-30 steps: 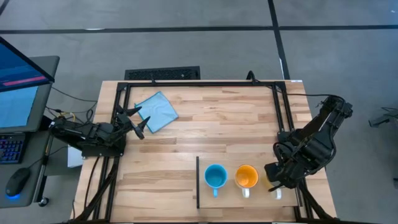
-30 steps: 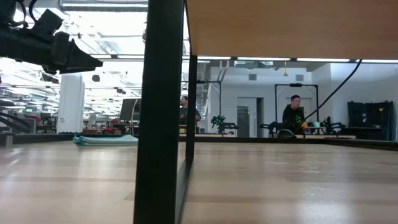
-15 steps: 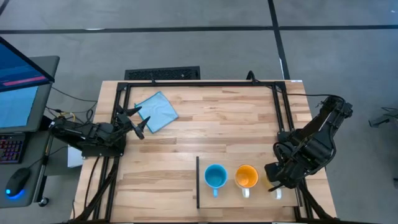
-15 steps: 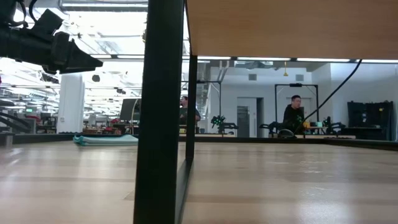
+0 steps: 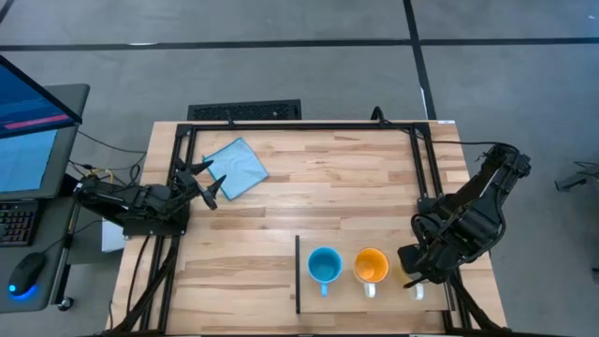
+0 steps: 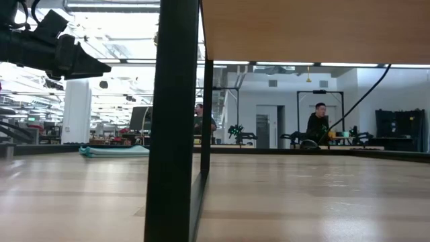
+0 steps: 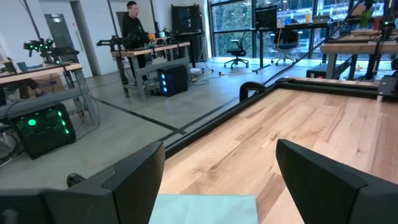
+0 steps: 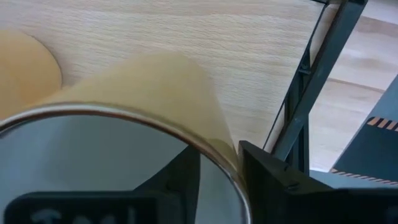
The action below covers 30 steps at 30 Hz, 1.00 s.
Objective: Stack small to large cups/mugs on shelf
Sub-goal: Put the yellow mug on the shelf
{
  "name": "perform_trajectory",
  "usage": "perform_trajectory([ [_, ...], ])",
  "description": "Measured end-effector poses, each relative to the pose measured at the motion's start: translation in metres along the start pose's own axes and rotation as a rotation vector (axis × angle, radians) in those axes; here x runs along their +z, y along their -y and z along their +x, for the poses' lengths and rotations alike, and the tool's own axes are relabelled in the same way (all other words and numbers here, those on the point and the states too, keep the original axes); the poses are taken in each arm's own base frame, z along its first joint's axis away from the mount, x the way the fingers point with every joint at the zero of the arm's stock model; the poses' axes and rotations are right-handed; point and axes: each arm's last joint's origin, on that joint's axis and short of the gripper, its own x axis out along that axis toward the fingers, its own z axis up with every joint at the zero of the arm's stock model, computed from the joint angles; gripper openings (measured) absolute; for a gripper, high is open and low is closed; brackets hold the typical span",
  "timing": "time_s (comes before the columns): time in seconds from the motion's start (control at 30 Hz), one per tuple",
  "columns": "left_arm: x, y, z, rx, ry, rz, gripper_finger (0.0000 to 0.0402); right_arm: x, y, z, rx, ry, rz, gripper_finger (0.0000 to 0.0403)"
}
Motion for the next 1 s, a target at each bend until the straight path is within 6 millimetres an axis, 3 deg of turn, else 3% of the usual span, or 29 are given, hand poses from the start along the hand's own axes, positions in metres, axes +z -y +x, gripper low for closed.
perform_trajectory([
  [0.33,0.0,0.0,0.0,0.0,0.0,0.0,0.0302,0.0,-0.001,0.0,0.013,-0.004,-0.008,0.0155],
  [0.77,0.0,0.0,0.0,0.001,0.0,-0.001,0.0302,0.001,0.001,-0.001,0.004,0.001,-0.002,0.0149],
  [1.0,0.0,0.0,0.0,0.001,0.0,0.0,0.0302,0.004,0.001,-0.015,0.082,0.026,0.0,0.015],
])
